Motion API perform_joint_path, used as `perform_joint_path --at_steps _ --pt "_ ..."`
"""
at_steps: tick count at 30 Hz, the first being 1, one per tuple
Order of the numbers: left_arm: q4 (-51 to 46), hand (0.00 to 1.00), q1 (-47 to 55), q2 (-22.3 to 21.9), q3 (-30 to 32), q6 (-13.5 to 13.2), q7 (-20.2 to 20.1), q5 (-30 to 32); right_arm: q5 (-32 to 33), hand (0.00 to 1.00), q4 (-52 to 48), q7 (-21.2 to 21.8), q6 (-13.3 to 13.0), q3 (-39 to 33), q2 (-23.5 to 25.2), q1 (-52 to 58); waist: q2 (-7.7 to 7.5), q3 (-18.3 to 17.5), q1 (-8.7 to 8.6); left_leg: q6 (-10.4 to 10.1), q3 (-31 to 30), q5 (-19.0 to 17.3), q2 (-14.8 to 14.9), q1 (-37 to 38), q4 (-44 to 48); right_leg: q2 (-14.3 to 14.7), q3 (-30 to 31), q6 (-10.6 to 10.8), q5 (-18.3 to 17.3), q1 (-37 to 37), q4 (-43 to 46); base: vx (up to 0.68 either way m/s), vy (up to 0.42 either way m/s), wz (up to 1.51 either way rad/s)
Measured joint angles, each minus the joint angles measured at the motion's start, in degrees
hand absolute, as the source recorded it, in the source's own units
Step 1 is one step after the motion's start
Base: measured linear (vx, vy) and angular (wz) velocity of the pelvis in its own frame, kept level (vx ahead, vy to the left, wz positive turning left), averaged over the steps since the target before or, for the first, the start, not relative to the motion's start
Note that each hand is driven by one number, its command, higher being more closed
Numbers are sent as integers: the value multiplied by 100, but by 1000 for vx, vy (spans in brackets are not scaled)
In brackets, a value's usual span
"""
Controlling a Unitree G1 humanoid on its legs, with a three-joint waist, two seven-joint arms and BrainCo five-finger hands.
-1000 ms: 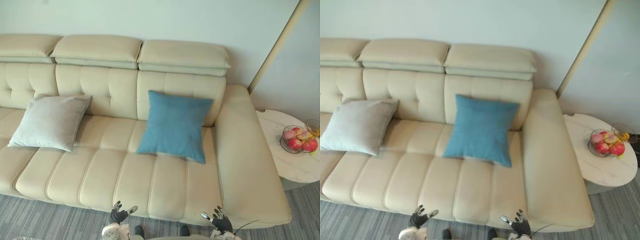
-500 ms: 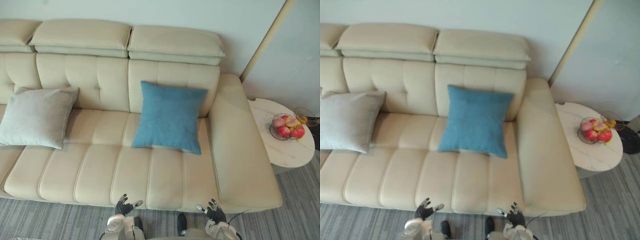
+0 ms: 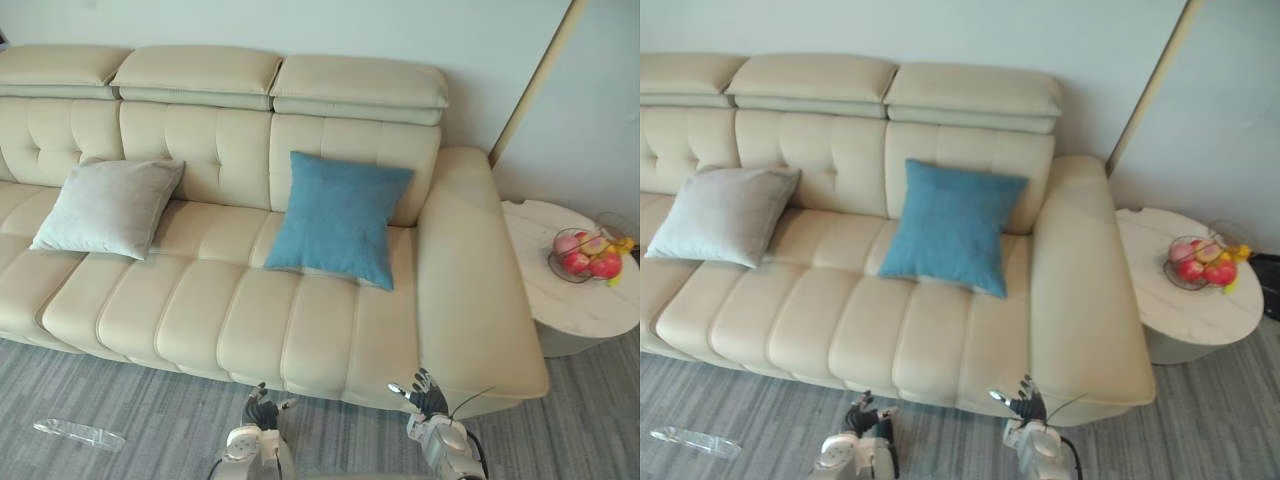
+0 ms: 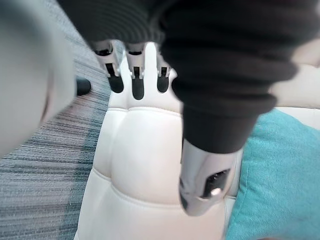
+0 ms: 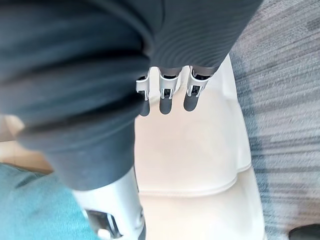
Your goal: Pick up cushions and gather them together orderly.
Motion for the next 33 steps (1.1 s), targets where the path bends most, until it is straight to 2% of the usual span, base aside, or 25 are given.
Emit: perform_joint_path --at_steps 1,2,3,6,7,8,9,10,11,12,13,17,25,26,33 --pt "6 0 -14 -11 28 6 1 12 2 0 49 0 -1 -3 -21 12 -24 -1 11 56 -13 -338 -50 -21 387 -67 -91 -128 -34 5 -63 -221 -160 -24" --pt "32 0 -1 -29 30 16 -2 17 6 0 80 2 8 -12 -79 48 8 -11 17 144 -31 -976 -104 -19 1092 -132 -151 -224 -88 -18 -204 -201 -77 -58" --pt "58 0 -6 -44 32 25 -12 17 6 0 100 8 12 -32 -99 92 43 -21 13 172 -77 -1439 -103 -10 1664 -166 -176 -224 -89 -73 -327 -230 -21 -68" --pt "192 0 12 -50 105 53 -66 16 -13 0 324 31 81 -67 -48 355 26 -46 -85 94 -404 -2125 -122 233 2855 -212 -170 -149 84 -144 -376 -219 147 -26" --pt "252 0 45 -58 162 60 -108 15 -18 0 373 40 121 -130 -44 390 28 -84 -147 77 -483 -2299 -132 378 2836 -220 -160 -81 134 -180 -393 -175 222 16" --pt "328 0 57 -68 209 76 -136 15 -37 0 442 71 131 -295 -68 339 120 -120 -258 56 -466 -2424 -206 472 2496 -166 -131 36 231 -189 -510 -139 175 16" --pt "365 0 69 -52 228 92 -138 15 -41 0 548 74 134 -355 -37 330 65 -168 -289 42 -449 -2435 -299 557 2210 -179 -56 84 288 -208 -653 -173 180 17" --pt "425 0 129 32 224 121 -132 9 -67 0 753 127 184 -496 -6 340 -65 -328 -307 42 -452 -2434 -526 882 1272 -202 147 117 466 -232 -1046 -149 138 23" --pt "514 0 152 99 201 145 -135 10 -176 0 937 126 212 -660 -21 302 -51 -397 -348 68 -450 -2418 -663 1120 430 -206 243 138 674 -237 -1344 -181 191 30" --pt "575 0 129 170 187 153 -135 5 -267 0 1044 121 241 -758 -24 270 -85 -416 -364 151 -440 -2243 -786 1099 225 -264 323 103 814 -237 -1508 -137 168 30" --pt "586 0 123 243 147 155 -130 9 -276 0 1121 126 243 -816 -59 261 -52 -432 -362 217 -436 -2138 -883 1104 102 -291 454 108 983 -162 -1697 -124 162 13" --pt "843 0 253 472 143 163 -130 21 -504 0 1287 120 247 -945 -185 277 71 -489 -366 303 -426 -2077 -1044 1249 -25 -392 586 242 1193 -44 -1944 -109 99 -5" --pt "1078 0 312 541 157 158 -135 22 -706 0 1437 112 301 -1076 -268 303 97 -541 -370 201 -488 -1886 -1027 1410 -409 -290 594 175 1324 13 -2156 -35 -22 -2" --pt "1146 0 210 627 261 162 -155 22 -720 0 1513 113 355 -1065 -395 214 21 -249 -523 221 -610 -2211 -1031 1702 -330 -273 524 202 1089 355 -2157 0 0 0" --pt "1152 0 209 628 258 161 -155 22 -724 0 1516 113 355 -1065 -399 217 26 -247 -524 238 -602 -2158 -1041 1707 -410 -273 527 179 1202 367 -2250 0 0 0"
